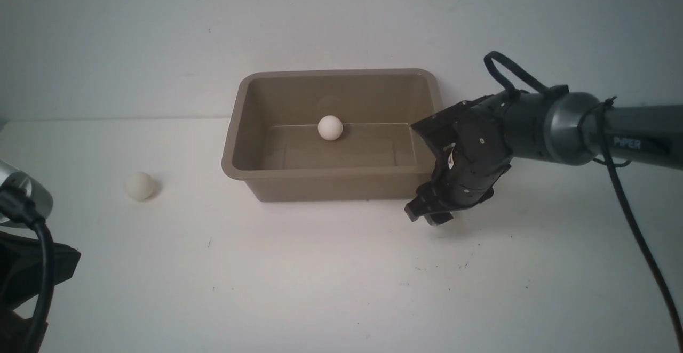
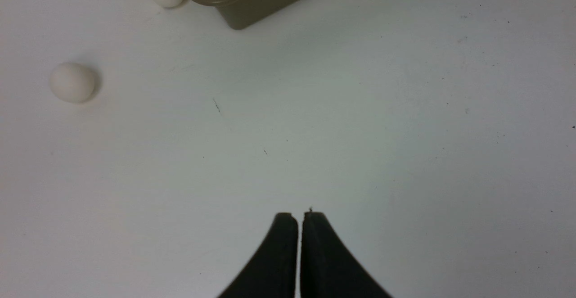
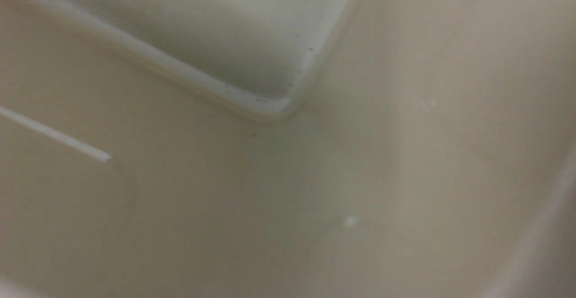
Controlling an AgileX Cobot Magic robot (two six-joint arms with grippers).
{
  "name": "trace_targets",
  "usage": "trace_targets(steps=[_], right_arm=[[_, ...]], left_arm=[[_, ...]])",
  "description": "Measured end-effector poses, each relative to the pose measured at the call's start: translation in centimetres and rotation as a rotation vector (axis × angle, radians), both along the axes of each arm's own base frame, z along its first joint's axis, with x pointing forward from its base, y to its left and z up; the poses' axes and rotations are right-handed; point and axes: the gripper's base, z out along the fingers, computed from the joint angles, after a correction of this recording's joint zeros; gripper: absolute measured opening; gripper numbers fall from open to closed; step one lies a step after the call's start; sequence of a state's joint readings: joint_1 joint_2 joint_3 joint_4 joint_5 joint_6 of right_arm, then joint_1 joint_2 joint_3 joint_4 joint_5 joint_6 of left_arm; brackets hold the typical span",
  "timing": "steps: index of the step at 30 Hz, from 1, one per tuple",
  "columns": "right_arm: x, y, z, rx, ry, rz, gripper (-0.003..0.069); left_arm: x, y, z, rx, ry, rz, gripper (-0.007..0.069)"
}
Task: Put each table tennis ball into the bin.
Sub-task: Use the right arm to clamp the table tennis ball closest to it, then use the right arm to put the table tennis ball into the box
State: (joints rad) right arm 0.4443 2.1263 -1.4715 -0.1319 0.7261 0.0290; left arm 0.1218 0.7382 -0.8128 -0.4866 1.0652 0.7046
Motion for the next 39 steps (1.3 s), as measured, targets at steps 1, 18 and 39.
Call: trace_targets(steps=[1, 18, 39], right_arm=[[0.0, 0.0, 0.0, 0.0, 0.0, 0.0, 0.0359], [-4.6, 3.9, 12.2, 0.164, -0.22, 0.178, 0.0359], [3.7, 5.5, 9.2, 0.06, -0.22, 0.097, 0.0415]], left_arm=[[0.0, 0.0, 0.0, 0.0, 0.0, 0.0, -0.0003], [0.0, 0.0, 0.0, 0.0, -0.001, 0.001, -0.0003], [0.2, 0.2, 0.1, -0.02, -0.001, 0.05, 0.0042]])
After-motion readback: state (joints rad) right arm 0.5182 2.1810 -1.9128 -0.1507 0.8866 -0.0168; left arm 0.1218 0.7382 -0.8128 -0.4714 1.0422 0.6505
